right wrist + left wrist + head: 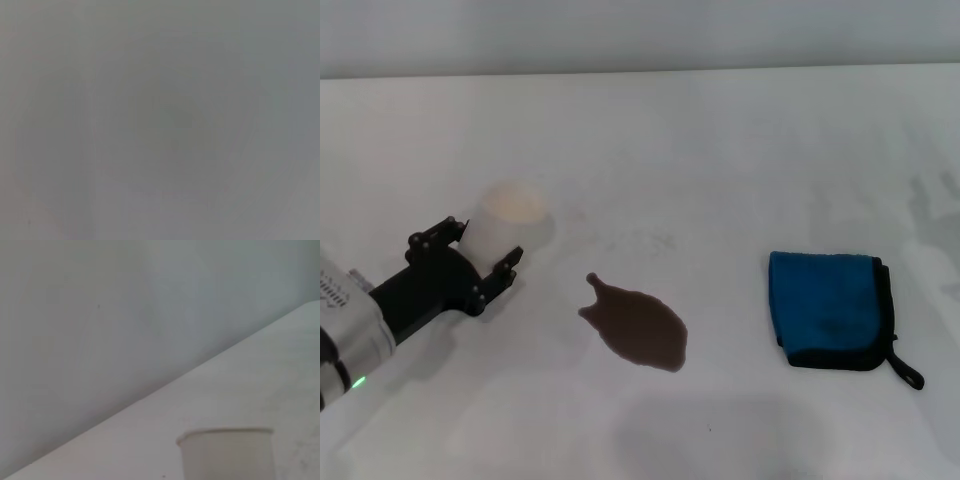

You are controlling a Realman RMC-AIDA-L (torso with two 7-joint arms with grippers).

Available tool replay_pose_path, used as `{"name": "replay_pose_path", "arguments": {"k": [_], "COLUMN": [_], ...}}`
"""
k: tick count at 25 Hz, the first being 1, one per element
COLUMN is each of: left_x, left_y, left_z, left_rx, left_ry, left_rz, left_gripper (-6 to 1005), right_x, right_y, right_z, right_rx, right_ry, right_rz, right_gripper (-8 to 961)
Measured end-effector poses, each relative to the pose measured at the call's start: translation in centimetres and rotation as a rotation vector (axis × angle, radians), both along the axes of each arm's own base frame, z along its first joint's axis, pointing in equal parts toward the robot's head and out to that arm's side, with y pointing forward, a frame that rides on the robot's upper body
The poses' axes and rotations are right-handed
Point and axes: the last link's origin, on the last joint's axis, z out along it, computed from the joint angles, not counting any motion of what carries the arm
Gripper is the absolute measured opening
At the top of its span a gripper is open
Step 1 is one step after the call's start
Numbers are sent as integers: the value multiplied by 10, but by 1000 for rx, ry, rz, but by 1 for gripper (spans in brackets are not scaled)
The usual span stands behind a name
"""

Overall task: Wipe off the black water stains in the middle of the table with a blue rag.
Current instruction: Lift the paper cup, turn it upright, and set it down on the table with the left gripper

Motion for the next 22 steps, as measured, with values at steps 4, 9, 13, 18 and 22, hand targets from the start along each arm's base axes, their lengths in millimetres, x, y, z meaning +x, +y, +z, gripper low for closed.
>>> {"name": "replay_pose_path", "arguments": {"k": [4, 9, 13, 18, 22], "left_x": [-6, -13, -14, -15, -18], "left_y": [-7, -16, -20, -19, -17], "left_z": [0, -4, -7, -6, -3], "left_rx": [4, 9, 10, 23, 44], "left_ry": [12, 47, 63, 64, 64], "left_rz": [10, 9, 5, 12, 31], "left_gripper": [620, 631, 639, 650, 659], "right_x": [0, 0, -1, -1, -1], "right_y": [0, 1, 3, 4, 4], "right_z": [0, 1, 1, 0, 0], "right_rx": [0, 1, -2, -3, -3], "right_ry": [0, -1, -3, -5, -5], "right_rz": [0, 2, 2, 2, 2], "right_gripper": [419, 419, 420, 420, 421]}}
